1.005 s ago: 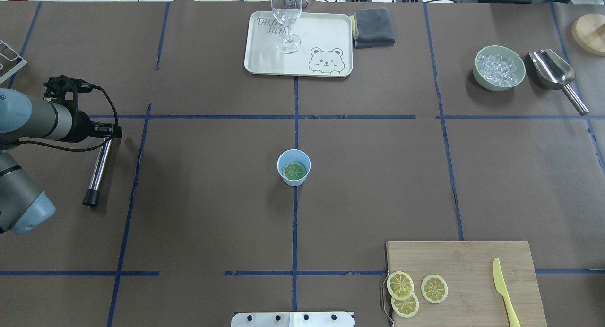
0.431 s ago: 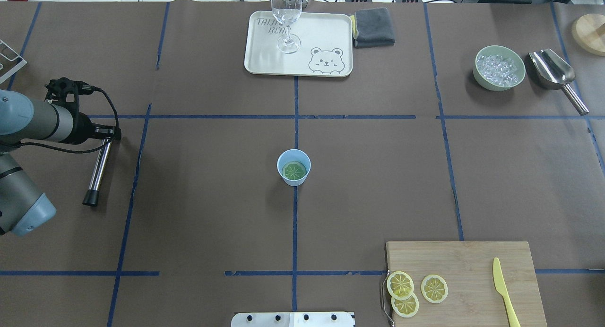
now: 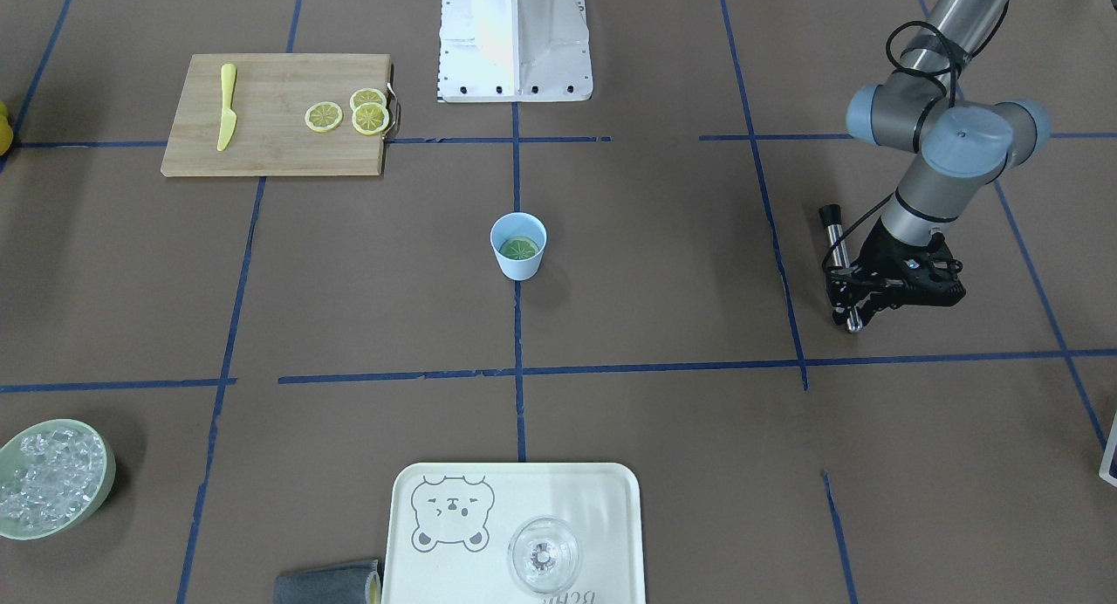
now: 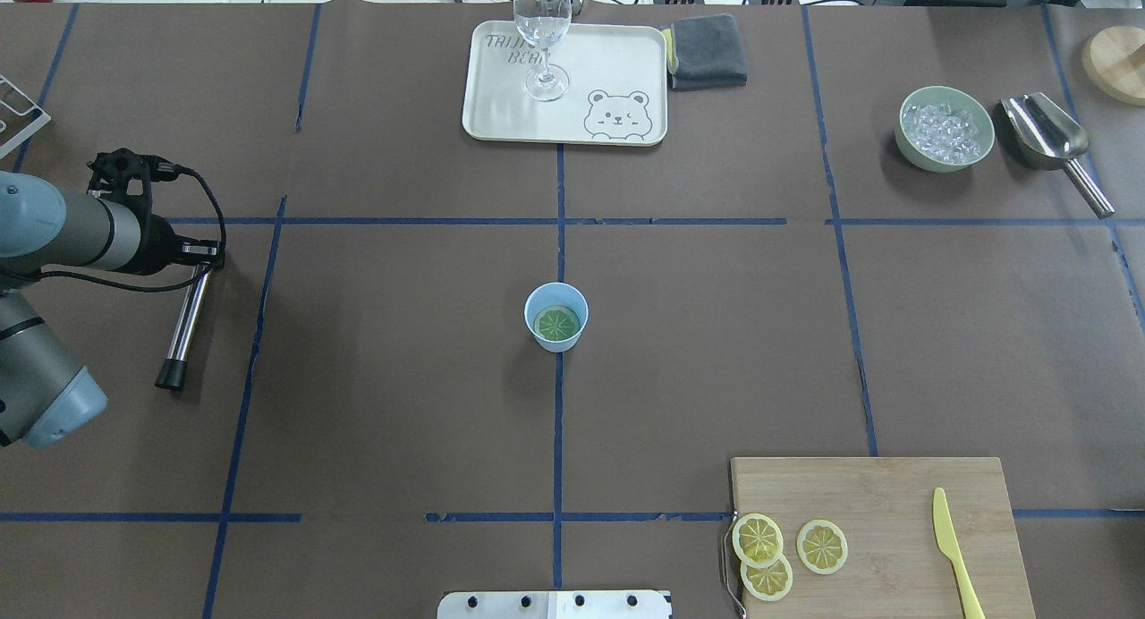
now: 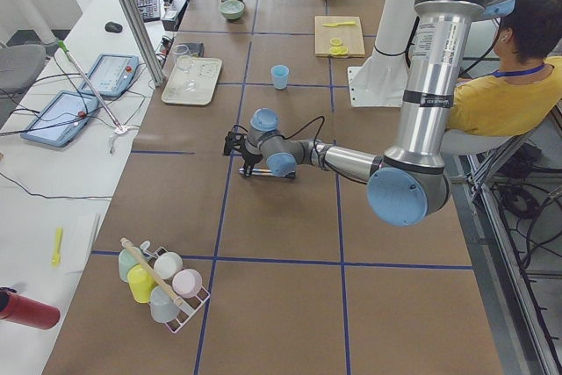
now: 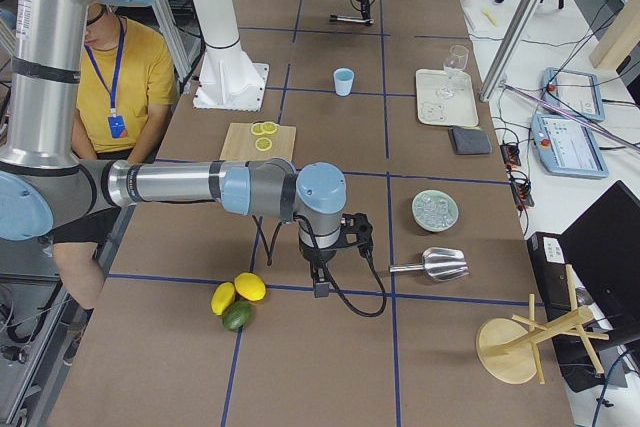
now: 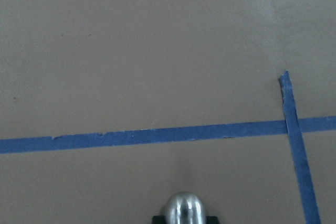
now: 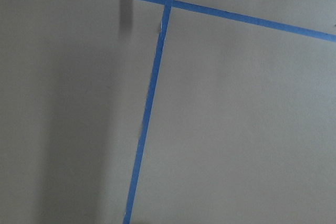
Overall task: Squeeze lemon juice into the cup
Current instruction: 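Grasp the silver muddler with the left gripper and lift it upright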
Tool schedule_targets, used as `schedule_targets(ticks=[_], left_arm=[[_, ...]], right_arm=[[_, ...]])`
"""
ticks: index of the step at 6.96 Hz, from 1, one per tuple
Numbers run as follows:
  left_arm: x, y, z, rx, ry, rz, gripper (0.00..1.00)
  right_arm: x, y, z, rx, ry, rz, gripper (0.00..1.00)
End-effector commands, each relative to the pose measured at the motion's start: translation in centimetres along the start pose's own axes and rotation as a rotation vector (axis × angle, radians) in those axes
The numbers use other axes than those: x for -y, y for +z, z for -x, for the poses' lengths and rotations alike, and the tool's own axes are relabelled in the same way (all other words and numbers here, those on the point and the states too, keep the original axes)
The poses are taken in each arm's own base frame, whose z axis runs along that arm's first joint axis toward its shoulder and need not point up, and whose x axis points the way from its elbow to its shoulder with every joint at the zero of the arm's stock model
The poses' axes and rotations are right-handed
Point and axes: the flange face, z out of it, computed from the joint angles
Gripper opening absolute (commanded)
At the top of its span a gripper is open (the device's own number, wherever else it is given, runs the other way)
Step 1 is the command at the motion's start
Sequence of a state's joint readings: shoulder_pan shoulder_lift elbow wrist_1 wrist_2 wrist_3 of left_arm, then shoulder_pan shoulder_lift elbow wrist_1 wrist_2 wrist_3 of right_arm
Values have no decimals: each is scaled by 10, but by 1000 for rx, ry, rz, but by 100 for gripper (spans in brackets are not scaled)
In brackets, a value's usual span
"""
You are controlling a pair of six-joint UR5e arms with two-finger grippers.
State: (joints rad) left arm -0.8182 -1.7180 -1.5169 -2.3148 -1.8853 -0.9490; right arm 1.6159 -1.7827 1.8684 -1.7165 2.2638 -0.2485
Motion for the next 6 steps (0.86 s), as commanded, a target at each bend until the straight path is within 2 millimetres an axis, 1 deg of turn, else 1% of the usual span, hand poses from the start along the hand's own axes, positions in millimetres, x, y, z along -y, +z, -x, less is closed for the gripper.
schedule_targets(ticks=[1, 2, 3, 4, 5, 6], left_arm=[[3, -10, -8, -20, 19, -13, 0], [7, -24, -22, -48, 39, -33, 0], [15, -37, -41, -84, 97, -63, 0], [30, -76, -78, -161, 139, -138, 0], [61, -121, -126, -206, 167, -334, 0], [95, -156, -177, -253, 173, -489, 0]], right_arm=[[-1, -1, -1, 0, 4, -4, 100], [-1, -2, -2, 0, 6, -6, 100], [-1, -2, -2, 0, 6, -6, 100], [-4, -1, -4, 0, 12, -4, 100], [-5, -2, -5, 0, 18, -6, 100], [-6, -3, -6, 0, 20, -8, 100]])
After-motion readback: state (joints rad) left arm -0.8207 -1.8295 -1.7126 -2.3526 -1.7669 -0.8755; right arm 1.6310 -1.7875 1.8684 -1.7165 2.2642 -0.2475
